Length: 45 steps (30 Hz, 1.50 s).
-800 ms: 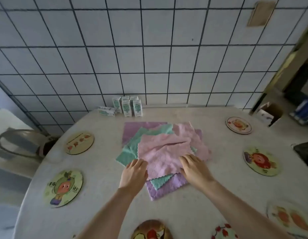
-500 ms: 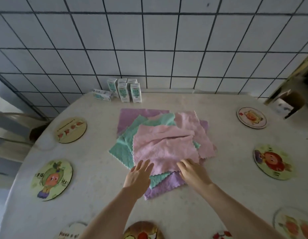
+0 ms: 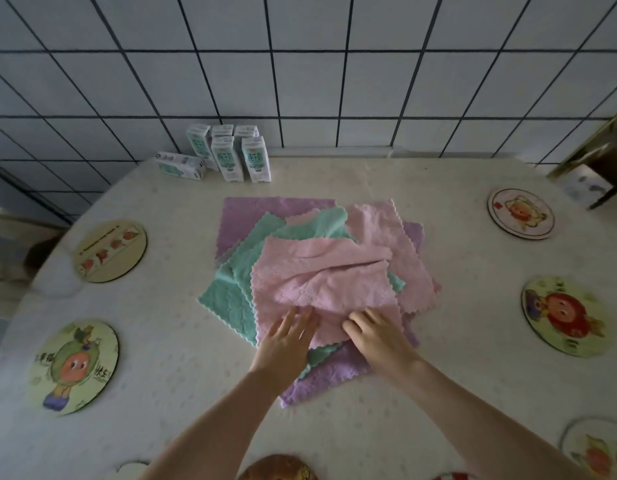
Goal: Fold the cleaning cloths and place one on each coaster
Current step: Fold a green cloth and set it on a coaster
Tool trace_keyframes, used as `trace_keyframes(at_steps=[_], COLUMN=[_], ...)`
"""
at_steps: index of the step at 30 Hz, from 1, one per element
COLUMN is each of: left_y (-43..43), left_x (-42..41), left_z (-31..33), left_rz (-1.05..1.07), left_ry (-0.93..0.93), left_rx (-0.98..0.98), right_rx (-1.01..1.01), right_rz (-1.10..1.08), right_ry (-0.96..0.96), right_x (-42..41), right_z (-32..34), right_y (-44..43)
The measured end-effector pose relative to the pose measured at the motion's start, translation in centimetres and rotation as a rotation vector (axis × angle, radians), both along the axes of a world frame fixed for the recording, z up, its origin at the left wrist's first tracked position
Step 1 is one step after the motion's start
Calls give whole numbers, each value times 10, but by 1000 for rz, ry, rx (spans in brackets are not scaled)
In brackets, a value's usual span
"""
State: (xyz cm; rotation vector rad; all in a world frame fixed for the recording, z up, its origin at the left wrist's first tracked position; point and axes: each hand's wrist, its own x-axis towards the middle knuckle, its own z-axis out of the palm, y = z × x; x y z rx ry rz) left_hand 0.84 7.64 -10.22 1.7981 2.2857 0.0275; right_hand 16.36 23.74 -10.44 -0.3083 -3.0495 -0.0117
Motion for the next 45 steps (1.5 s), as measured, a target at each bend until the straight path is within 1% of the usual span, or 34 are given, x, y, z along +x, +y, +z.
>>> trace_keyframes(at_steps=[3, 6, 9, 11, 14, 15, 18, 20, 23, 26, 29, 31, 35, 38, 42, 45], left_y=[-1, -4, -7, -9, -5, -1, 11, 16, 18, 15, 11, 7, -11, -40, -99, -159], left_x=[-7, -14, -26, -33, -46, -52, -70, -82, -107, -130, -142, -151, -166, -180, -197, -195], left_z=[-3, -1, 8, 14, 32, 40, 63, 79, 96, 115, 140, 157, 197, 219, 234, 225], left_rz=[-30, -71, -27, 7, 128, 157, 138, 115, 149, 191, 231, 256, 306, 309, 224, 182], left_ry=[1, -31, -94, -168, -307, -340, -381, -371, -352, -333, -297, -285, -196, -125, -19, 7], left_rx=[36, 158, 242, 212, 20, -10, -48, -64, -10, 78, 174, 217, 354, 511, 630, 701], right_rx=[-16, -66, -74, -88, -115, -116, -52, -22, -49, -111, -268, -292, -310, -311, -285, -235], right_rz=[8, -30, -99, -85, 39, 87, 186, 208, 91, -44, -191, -248, -306, -271, -237, -211], right_ry=[12, 15, 28, 44, 60, 54, 1, -23, -43, 32, 118, 187, 330, 489, 584, 622], right_x=[-4, -6, -7, -10, -11, -11, -13, -16, -20, -25, -39, -52, -73, -86, -96, -94], right_z=[3, 8, 14, 21, 39, 46, 68, 76, 92, 114, 130, 142, 195, 229, 242, 230], right_y=[5, 6, 9, 15, 25, 29, 40, 47, 56, 58, 58, 56, 26, -6, -59, -113])
